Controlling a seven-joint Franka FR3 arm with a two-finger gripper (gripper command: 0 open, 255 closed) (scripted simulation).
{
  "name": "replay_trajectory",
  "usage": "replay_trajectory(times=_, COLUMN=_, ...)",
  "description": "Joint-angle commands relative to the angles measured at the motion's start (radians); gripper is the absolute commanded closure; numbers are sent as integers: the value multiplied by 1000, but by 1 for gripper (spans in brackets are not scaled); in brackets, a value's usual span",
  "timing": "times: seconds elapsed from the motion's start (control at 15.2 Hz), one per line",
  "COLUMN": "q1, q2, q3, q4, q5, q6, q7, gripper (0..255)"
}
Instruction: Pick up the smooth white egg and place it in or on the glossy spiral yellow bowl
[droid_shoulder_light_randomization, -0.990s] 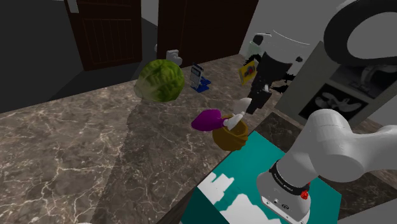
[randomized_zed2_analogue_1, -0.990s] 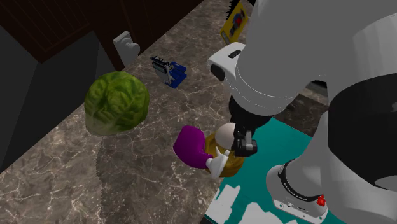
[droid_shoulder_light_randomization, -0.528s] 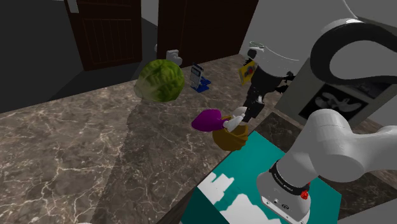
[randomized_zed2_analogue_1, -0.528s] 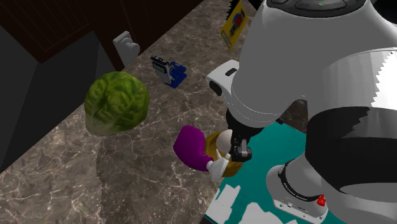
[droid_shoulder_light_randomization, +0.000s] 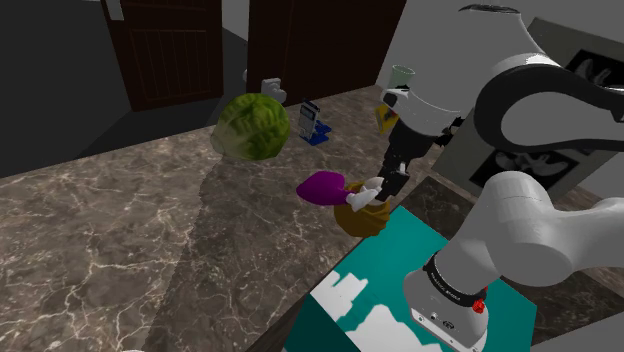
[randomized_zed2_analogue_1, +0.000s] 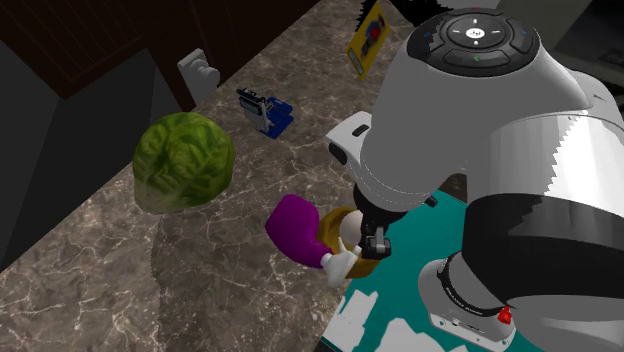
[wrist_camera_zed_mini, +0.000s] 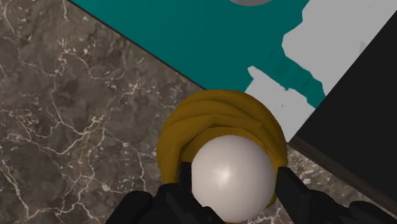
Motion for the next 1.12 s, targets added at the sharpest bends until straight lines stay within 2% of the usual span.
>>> replay_trajectory(times=0.0, q1=0, q2=0, q3=0, q4=-1, q5=0, q6=2, q7=0, gripper=255)
replay_trajectory(times=0.2, q1=0, q2=0, q3=0, q4=-1, q5=0, q6=2, q7=0, gripper=255)
replay_trajectory(times=0.26, q1=0, q2=1, q3=0, q4=-1, q5=0, q6=2, q7=0, gripper=0)
replay_trajectory(times=0.59, q1=0, q2=1, q3=0, q4=-1, q5=0, q6=2, q7=0, gripper=0)
replay_trajectory(times=0.86, q1=-2, q2=-2, q3=-3, q4=125, q5=-4, q6=-127, q7=0, gripper=0)
replay_trajectory(times=1.06, q1=-1, q2=-2, q3=-3, q4=125, q5=-4, q6=-127, q7=1, gripper=0)
